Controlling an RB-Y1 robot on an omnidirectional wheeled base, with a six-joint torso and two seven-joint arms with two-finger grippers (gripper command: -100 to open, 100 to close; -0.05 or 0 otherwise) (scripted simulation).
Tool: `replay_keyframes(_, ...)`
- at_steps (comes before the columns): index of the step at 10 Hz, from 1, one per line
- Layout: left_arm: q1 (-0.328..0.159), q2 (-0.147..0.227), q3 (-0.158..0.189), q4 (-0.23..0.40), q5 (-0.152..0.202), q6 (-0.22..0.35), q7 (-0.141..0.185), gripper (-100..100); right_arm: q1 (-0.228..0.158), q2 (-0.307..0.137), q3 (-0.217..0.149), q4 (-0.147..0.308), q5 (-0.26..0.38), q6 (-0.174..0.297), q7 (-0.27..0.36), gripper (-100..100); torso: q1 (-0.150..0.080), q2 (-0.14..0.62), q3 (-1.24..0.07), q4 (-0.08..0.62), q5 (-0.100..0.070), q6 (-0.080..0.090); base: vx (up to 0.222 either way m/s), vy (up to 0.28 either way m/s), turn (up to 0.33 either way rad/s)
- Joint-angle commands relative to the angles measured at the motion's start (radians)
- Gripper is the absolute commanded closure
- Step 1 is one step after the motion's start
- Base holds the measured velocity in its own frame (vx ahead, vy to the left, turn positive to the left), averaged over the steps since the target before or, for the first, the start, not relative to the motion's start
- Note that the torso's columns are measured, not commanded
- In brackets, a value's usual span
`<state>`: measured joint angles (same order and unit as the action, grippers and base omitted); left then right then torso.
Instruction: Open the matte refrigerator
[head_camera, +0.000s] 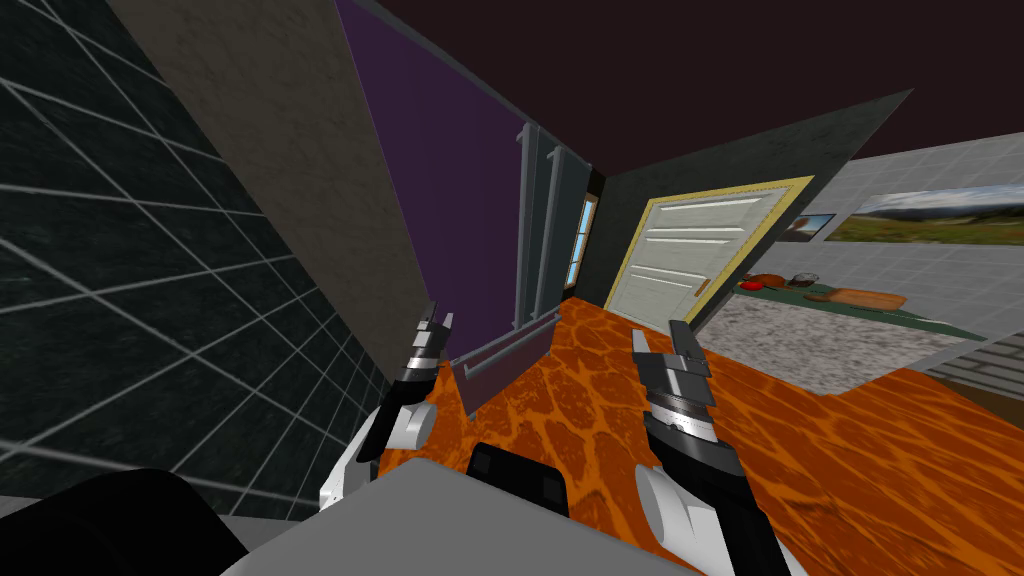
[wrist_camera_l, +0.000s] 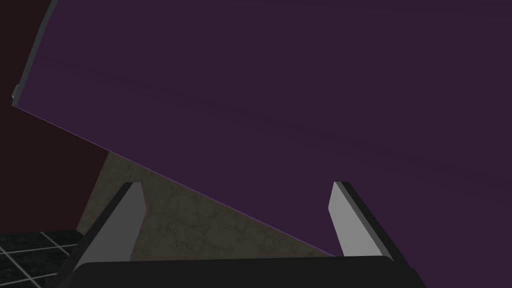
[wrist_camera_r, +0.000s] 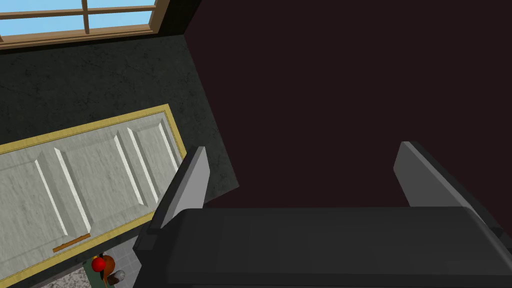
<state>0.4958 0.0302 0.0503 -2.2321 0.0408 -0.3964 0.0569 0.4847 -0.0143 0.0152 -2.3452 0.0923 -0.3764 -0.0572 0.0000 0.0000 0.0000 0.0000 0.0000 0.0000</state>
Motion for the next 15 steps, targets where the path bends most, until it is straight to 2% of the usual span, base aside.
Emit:
replay_keyframes(1,0.0,0.0,0.0,0.0,0.0,0.0,0.0,0,0.0,0.0,0.0,0.0,0.0,0.0,0.0,0,0.0,0.04,-0.082,0.041,0.0,0.0,0.0,0.0,0.0)
replay_keyframes(9,0.0,0.0,0.0,0.0,0.0,0.0,0.0,0,0.0,0.0,0.0,0.0,0.0,0.0,0.0,0,0.0,0.618,-1.234,0.617,0.0,0.0,0.0,0.0,0.0)
replay_keyframes(10,-0.004,0.041,0.0,0.025,-0.003,-0.003,-0.003,-100,0.0,0.0,0.0,0.0,0.0,0.0,0.0,0,0.0,0.691,-1.382,0.691,0.0,0.0,0.012,0.002,0.002)
replay_keyframes(12,-0.01,0.07,0.001,0.06,-0.006,-0.008,-0.008,-100,0.0,0.0,0.0,0.0,0.0,0.0,0.0,0,0.001,0.734,-1.471,0.734,0.0,0.0,0.01,0.008,0.001)
replay_keyframes(15,-0.022,0.097,0.001,0.133,-0.014,-0.018,-0.017,-100,0.0,0.0,0.0,0.0,0.0,0.0,0.0,0,0.0,0.738,-1.476,0.738,0.0,0.0,0.017,0.01,0.002)
